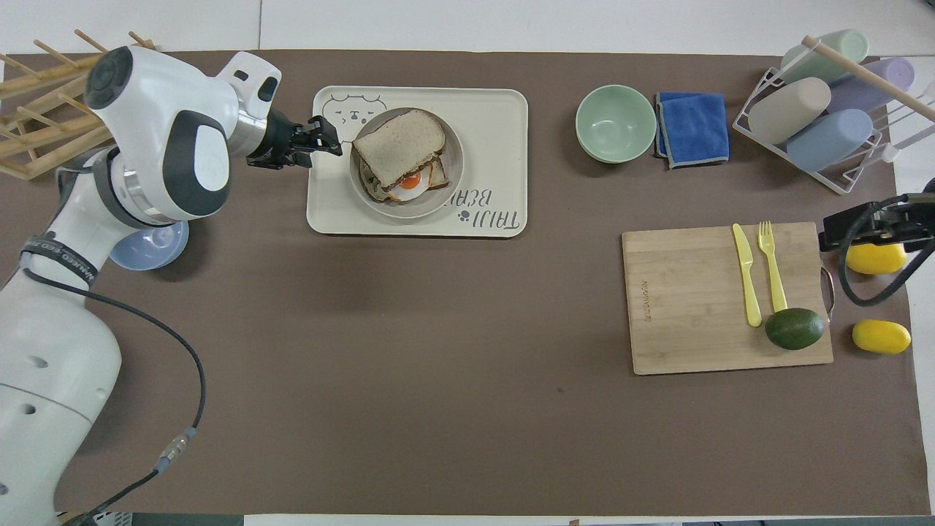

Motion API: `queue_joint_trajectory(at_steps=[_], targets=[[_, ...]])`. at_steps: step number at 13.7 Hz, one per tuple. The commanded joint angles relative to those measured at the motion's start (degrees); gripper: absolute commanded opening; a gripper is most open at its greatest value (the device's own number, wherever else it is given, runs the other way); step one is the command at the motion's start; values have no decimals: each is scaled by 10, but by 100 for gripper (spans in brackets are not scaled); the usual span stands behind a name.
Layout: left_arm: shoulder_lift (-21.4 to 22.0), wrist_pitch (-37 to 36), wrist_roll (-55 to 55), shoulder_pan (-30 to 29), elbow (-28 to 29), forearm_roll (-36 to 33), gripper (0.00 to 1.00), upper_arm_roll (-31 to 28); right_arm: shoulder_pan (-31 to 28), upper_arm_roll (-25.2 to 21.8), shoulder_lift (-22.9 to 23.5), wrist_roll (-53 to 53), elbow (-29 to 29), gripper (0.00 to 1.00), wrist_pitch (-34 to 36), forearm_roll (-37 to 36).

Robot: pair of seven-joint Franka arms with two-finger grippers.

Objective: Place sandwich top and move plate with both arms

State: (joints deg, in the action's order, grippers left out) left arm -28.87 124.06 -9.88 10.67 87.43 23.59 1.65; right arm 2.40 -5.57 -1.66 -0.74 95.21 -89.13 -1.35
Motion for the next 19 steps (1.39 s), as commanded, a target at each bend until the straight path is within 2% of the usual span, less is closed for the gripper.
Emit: queue_joint_trajectory(at_steps=[1, 3, 6, 9, 12, 14, 15, 18, 19], targets=[[112, -78, 3, -21, 44, -37, 100, -26, -6, 1, -1, -15, 2, 100, 2, 15], [166, -150, 8, -22, 39, -124, 100, -39, -6, 1, -1, -15, 2, 100, 2, 15], [241, -231, 8, -33, 44, -175, 100, -42, -6, 1, -1, -15, 2, 100, 2, 15], [288, -315, 13, -35, 50, -211, 100, -41, -6, 1, -1, -15, 2, 100, 2, 15], [313, -327, 44, -40, 90, -217, 100, -37, -6, 1, -1, -15, 2, 100, 2, 15], [333, -298, 65, -48, 141, -217, 100, -22, -6, 1, -1, -15, 2, 100, 3, 14], [332, -289, 71, -52, 146, -217, 100, -17, -6, 1, -1, -15, 2, 100, 2, 15], [316, -307, 77, -57, 127, -221, 100, -16, -6, 1, -1, -15, 2, 100, 2, 15], [306, -325, 78, -71, 103, -233, 100, -10, -6, 1, -1, -15, 2, 100, 2, 15]])
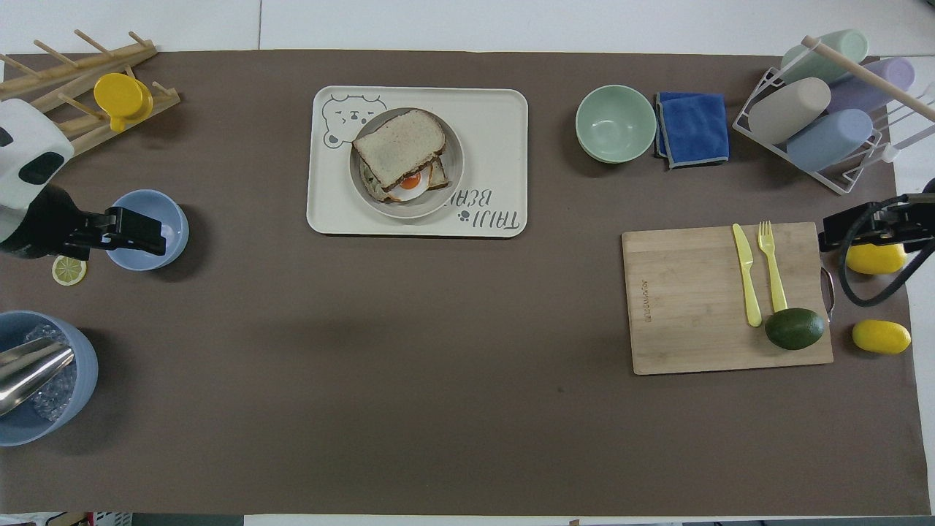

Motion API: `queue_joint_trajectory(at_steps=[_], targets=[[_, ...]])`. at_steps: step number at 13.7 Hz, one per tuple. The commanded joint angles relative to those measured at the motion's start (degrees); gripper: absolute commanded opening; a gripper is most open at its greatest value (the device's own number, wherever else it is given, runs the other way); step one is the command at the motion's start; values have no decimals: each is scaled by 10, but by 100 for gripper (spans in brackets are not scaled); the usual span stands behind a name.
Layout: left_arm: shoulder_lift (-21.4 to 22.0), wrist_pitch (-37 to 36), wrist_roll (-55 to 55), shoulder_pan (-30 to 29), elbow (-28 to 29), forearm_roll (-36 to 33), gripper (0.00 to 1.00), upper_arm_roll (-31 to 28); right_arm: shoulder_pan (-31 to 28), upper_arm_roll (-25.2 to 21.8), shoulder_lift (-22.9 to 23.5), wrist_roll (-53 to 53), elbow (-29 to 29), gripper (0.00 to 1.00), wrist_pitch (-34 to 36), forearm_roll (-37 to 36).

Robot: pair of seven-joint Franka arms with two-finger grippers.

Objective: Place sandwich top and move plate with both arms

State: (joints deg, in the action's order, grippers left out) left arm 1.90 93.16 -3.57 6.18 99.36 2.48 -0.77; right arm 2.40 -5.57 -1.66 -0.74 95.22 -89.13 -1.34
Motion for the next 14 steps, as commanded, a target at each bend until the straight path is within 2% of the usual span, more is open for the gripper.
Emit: queue_joint_trajectory(at_steps=[1, 4, 14], targets=[[-6, -37, 16, -37, -41, -27, 100, 23, -6, 1, -1, -15, 2, 100, 2, 15], [-8, -32, 16, -44, -45, -42, 100, 26, -6, 1, -1, -15, 1, 100, 2, 15], [-6, -25, 14, -45, -40, -27, 100, 29, -6, 1, -1, -15, 1, 100, 3, 14]])
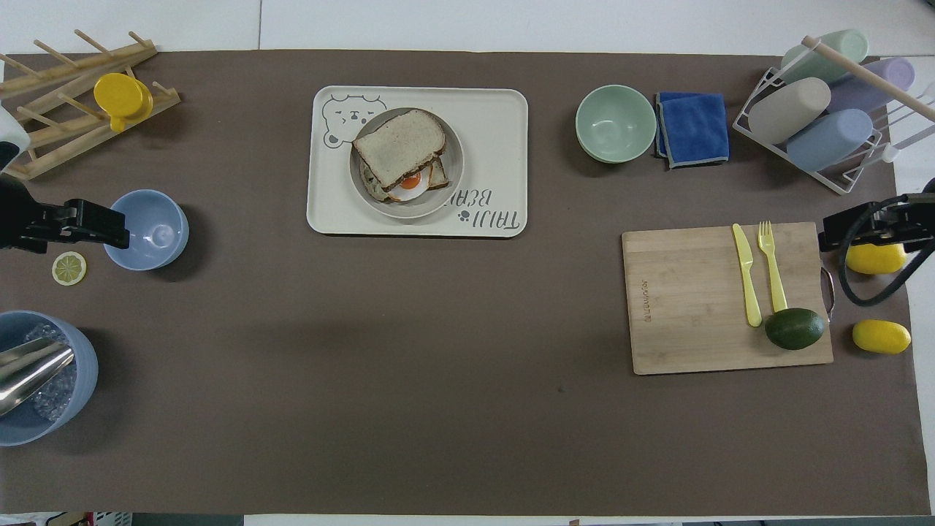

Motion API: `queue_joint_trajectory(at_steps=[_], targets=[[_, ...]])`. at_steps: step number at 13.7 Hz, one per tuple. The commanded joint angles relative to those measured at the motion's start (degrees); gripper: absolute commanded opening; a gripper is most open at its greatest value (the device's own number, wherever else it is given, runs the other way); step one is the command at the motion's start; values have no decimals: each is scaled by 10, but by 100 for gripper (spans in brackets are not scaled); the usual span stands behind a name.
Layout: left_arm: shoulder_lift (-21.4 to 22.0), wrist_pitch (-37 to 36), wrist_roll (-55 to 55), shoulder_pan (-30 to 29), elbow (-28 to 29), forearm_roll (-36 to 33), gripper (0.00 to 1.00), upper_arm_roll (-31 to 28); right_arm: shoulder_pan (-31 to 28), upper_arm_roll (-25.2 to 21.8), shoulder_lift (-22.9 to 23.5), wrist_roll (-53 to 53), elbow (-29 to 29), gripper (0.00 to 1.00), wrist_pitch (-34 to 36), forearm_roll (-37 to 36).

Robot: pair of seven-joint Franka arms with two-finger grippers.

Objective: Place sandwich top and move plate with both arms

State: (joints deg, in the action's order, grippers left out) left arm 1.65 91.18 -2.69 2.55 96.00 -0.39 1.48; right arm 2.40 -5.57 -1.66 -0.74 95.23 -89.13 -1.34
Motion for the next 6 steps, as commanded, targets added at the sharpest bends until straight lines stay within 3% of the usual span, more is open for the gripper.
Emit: queue_joint_trajectory(at_steps=[1, 6], targets=[[-2, -4, 6, -9, -6, 2, 100, 6, -6, 1, -1, -15, 2, 100, 2, 15], [3, 8, 5, -11, 10, 31, 100, 3, -6, 1, -1, -15, 2, 100, 2, 15]])
